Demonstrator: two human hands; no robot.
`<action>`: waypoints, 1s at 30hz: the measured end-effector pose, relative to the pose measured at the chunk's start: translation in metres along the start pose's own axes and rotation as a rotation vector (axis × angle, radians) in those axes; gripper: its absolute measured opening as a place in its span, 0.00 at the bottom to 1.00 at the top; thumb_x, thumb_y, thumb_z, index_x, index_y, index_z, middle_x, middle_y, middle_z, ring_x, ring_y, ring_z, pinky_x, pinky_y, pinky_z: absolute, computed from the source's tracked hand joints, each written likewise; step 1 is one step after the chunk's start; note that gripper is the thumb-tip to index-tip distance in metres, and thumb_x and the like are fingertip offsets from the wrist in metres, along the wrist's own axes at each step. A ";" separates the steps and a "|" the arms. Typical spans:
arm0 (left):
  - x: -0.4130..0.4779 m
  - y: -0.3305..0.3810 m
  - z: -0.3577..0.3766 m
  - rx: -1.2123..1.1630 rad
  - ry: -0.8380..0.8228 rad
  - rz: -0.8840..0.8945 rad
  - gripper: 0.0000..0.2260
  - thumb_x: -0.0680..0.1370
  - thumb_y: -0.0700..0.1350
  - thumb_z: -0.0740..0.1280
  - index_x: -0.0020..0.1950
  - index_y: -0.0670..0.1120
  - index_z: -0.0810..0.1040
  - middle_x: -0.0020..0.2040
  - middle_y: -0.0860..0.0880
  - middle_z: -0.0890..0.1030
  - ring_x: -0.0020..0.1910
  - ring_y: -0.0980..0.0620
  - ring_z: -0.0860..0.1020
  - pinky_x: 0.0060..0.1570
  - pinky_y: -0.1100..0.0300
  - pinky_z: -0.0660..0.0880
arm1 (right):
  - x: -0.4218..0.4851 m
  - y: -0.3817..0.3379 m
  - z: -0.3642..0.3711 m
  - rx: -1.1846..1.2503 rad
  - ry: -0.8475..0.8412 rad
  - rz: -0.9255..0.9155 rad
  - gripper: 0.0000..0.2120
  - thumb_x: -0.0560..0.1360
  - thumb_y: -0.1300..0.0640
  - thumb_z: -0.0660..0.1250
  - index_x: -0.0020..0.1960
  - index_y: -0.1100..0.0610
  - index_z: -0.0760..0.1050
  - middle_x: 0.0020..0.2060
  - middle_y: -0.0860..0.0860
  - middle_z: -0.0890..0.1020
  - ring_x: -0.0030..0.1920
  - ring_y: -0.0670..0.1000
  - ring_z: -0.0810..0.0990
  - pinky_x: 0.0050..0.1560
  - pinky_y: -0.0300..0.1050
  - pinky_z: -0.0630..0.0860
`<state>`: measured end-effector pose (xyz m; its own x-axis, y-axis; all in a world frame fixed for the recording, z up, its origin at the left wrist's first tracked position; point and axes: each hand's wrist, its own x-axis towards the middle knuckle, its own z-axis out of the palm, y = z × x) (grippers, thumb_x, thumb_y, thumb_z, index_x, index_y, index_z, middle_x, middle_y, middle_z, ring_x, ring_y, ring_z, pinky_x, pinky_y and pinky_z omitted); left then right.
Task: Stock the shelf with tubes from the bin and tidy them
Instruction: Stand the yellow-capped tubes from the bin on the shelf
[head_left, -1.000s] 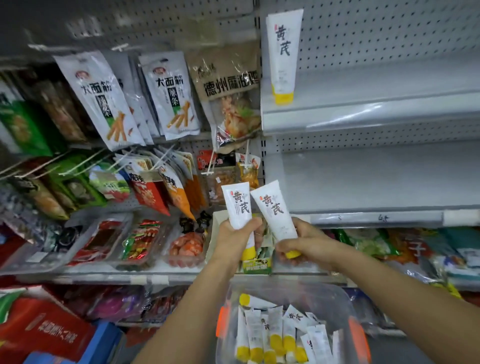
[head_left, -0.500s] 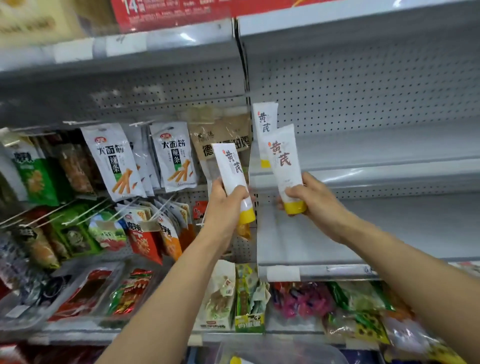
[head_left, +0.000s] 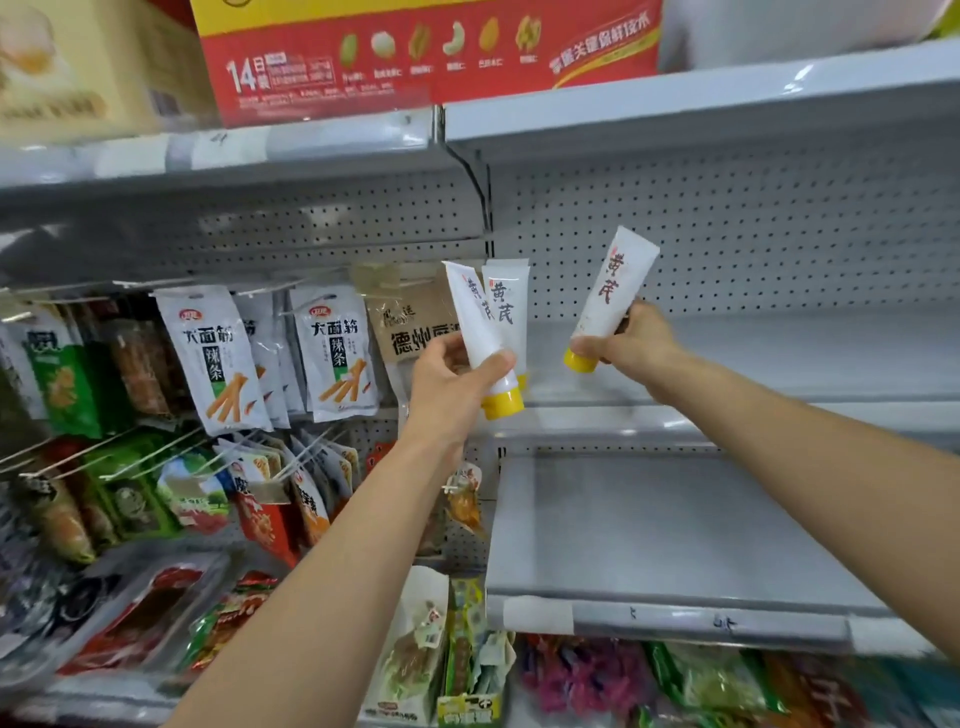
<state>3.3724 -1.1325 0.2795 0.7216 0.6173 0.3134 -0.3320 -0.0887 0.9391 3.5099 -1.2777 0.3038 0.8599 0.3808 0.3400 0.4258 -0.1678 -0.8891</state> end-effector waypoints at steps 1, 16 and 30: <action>0.002 -0.001 0.003 0.006 0.001 0.003 0.21 0.68 0.44 0.77 0.57 0.48 0.74 0.56 0.46 0.80 0.56 0.46 0.80 0.57 0.43 0.78 | 0.006 0.004 0.002 -0.028 -0.006 0.004 0.24 0.69 0.64 0.75 0.61 0.58 0.70 0.53 0.54 0.79 0.54 0.55 0.78 0.53 0.48 0.76; 0.021 -0.024 0.012 0.026 0.016 0.014 0.24 0.67 0.45 0.79 0.59 0.48 0.74 0.58 0.48 0.80 0.57 0.49 0.80 0.58 0.45 0.78 | 0.070 0.031 0.026 -0.307 -0.075 0.000 0.26 0.69 0.60 0.76 0.64 0.61 0.73 0.59 0.57 0.80 0.57 0.56 0.79 0.50 0.42 0.73; 0.022 -0.028 0.008 -0.017 -0.044 -0.018 0.25 0.65 0.46 0.78 0.59 0.51 0.74 0.60 0.49 0.80 0.59 0.48 0.79 0.60 0.44 0.76 | 0.074 0.035 0.022 -0.327 -0.089 0.088 0.31 0.71 0.58 0.74 0.69 0.62 0.65 0.59 0.56 0.76 0.59 0.57 0.77 0.53 0.45 0.73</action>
<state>3.4024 -1.1227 0.2610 0.7532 0.5840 0.3026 -0.3287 -0.0642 0.9422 3.5822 -1.2349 0.2912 0.8757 0.4270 0.2253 0.4308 -0.4803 -0.7640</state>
